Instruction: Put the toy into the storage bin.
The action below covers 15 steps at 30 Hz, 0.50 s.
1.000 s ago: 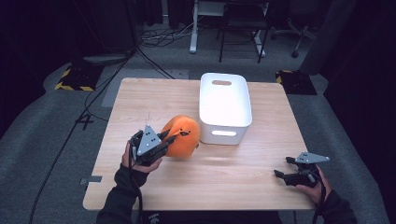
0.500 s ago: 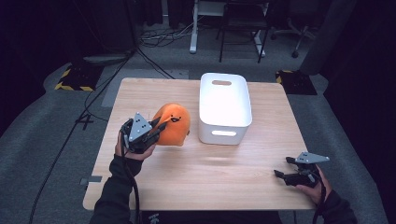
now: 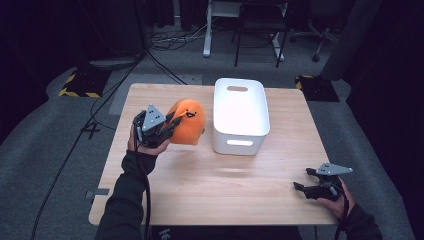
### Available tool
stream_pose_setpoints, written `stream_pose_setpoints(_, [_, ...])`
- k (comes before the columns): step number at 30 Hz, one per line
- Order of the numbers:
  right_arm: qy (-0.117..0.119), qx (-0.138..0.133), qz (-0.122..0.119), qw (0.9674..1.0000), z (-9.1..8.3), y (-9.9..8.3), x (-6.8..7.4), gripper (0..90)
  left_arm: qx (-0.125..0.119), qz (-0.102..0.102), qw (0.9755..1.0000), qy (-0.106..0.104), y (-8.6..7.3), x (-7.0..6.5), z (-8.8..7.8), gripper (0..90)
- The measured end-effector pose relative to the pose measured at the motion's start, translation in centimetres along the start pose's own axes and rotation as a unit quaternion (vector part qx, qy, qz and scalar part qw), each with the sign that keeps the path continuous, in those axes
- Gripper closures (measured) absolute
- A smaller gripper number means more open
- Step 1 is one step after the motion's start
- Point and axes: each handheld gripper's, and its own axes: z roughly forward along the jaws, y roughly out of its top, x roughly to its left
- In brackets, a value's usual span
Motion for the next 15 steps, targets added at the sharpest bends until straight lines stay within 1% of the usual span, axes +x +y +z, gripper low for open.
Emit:
stream_pose_setpoints(1, [0.0,0.0,0.0,1.0,0.0,0.0,0.0,16.7,-0.003,0.001,1.0,0.0,0.2,0.1,0.2,75.9])
stream_pose_setpoints(2, [-0.001,0.0,0.0,1.0,0.0,0.0,0.0,16.6,-0.008,-0.005,1.0,-0.001,0.4,0.1,0.5,75.9])
stream_pose_setpoints(3, [0.0,-0.001,0.0,1.0,0.0,0.0,0.0,16.7,-0.001,-0.003,1.0,-0.003,0.6,0.2,0.7,75.9])
stream_pose_setpoints(4, [-0.001,0.0,0.001,1.0,0.0,0.0,0.0,16.7,-0.004,0.001,1.0,0.0,1.0,0.3,1.2,76.0])
stream_pose_setpoints(5, [-0.001,0.0,0.001,1.0,0.0,0.0,0.0,16.7,-0.004,0.001,1.0,0.0,1.0,0.3,1.2,76.0])
stream_pose_setpoints(6, [0.0,0.0,0.001,1.0,0.0,0.0,0.0,16.7,-0.001,0.005,1.0,0.002,1.3,0.3,1.4,76.0])
stream_pose_setpoints(8, [0.0,-0.001,0.0,1.0,0.0,0.0,0.0,16.7,-0.004,0.001,1.0,0.003,1.7,0.3,1.8,76.1])
stream_pose_setpoints(9, [0.0,0.0,0.0,1.0,0.0,0.0,0.0,16.7,-0.004,0.005,1.0,0.004,1.9,0.4,2.1,76.1])
stream_pose_setpoints(11, [0.0,-0.001,0.0,1.0,0.0,0.0,0.0,16.7,-0.006,0.003,1.0,0.001,2.2,0.5,2.4,76.1])
stream_pose_setpoints(12, [-0.001,0.0,0.001,1.0,0.0,0.0,0.0,16.7,-0.006,0.006,1.0,0.003,2.4,0.6,2.5,76.2])
stream_pose_setpoints(13, [0.0,-0.001,0.0,1.0,0.0,0.0,0.0,16.7,-0.008,0.003,1.0,0.003,2.5,0.7,2.8,76.2])
stream_pose_setpoints(14, [0.0,0.0,0.0,1.0,0.0,0.0,0.0,16.7,-0.007,0.007,0.9999,0.005,2.7,0.8,2.9,76.3])
stream_pose_setpoints(15, [0.0,-0.001,0.001,1.0,0.0,0.0,0.0,16.7,-0.006,0.005,1.0,0.005,2.9,0.9,3.1,76.3])
